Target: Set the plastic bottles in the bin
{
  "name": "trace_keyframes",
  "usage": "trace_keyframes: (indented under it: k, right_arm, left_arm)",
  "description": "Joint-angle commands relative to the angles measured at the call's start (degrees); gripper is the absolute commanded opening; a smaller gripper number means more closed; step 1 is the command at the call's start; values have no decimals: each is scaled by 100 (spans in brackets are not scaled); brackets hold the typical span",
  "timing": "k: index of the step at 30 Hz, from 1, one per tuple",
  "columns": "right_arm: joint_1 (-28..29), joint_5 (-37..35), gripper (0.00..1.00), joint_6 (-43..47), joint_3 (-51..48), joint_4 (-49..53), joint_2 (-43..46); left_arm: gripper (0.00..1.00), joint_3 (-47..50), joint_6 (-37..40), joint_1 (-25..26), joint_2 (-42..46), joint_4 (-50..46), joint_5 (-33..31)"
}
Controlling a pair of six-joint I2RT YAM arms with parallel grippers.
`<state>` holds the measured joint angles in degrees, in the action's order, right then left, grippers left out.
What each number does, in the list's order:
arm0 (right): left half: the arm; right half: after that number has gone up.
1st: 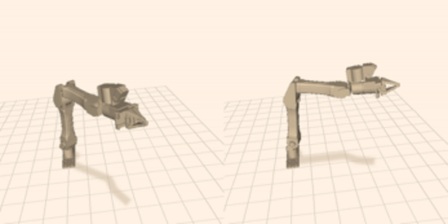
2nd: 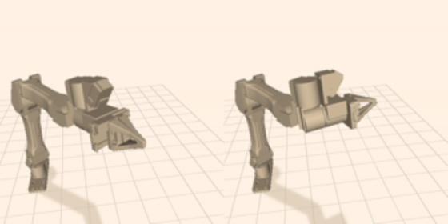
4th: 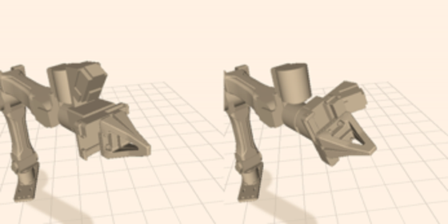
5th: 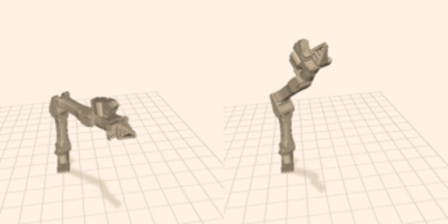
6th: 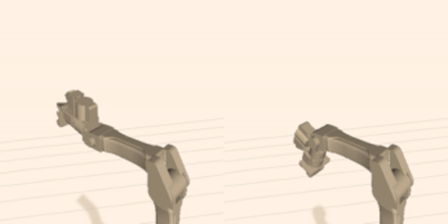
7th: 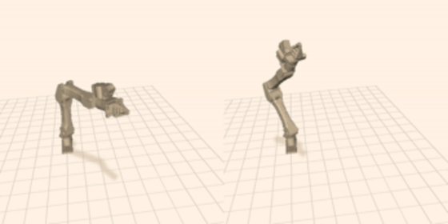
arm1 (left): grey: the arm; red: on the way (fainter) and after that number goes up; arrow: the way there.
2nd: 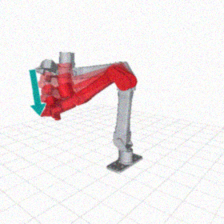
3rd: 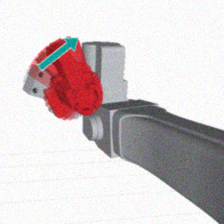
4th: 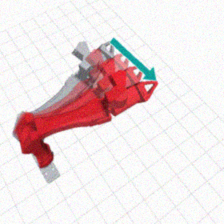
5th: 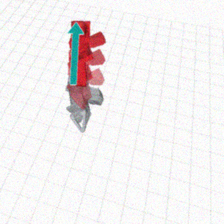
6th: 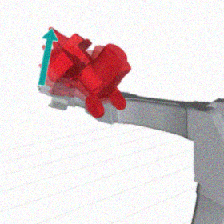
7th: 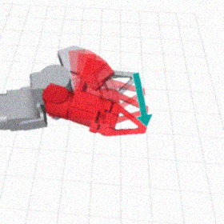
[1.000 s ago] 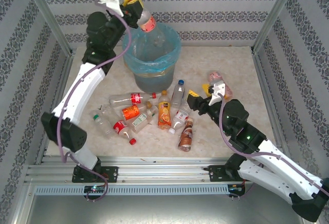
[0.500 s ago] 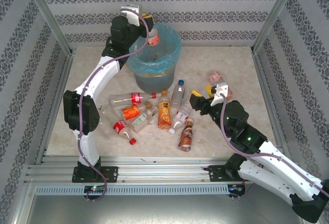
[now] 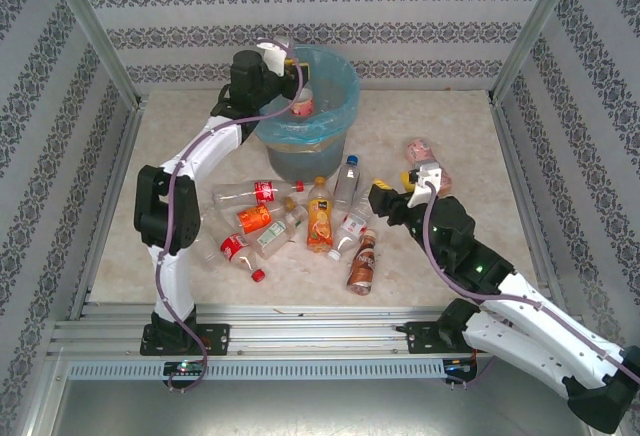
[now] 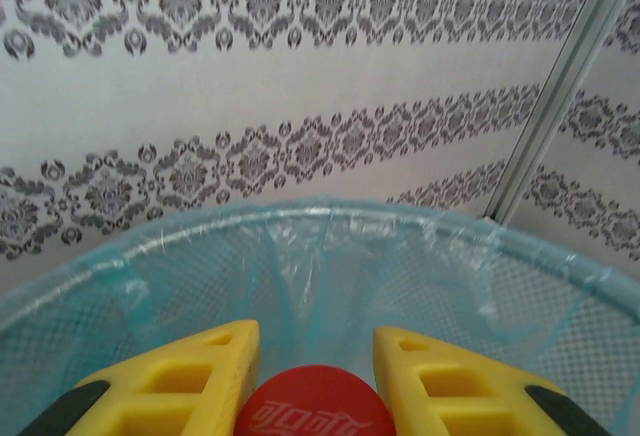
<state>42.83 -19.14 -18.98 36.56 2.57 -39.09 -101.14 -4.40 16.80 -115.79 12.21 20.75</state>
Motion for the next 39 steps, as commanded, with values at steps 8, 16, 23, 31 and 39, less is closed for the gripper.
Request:
trace_keyframes:
  k: [8, 16, 23, 31, 39]
  right_arm:
    - [-139, 52, 68, -201, 62, -105, -290]
    - [-182, 51, 68, -251, 49, -29, -269]
    - [-215, 66, 68, -274, 96, -28, -299]
    - [-237, 198, 68, -329, 177, -85, -417]
    - [-240, 211, 68, -424, 27, -116, -391]
  left_arm:
    - [0, -391, 519, 11, -523, -348, 36]
    - [5, -464, 527, 10, -758, -360, 58]
    - [0, -601, 426, 14, -493, -550, 99]
    - [0, -766, 592, 99, 173, -774, -30]
    - [0, -1094, 1317, 227, -19, -1719, -542]
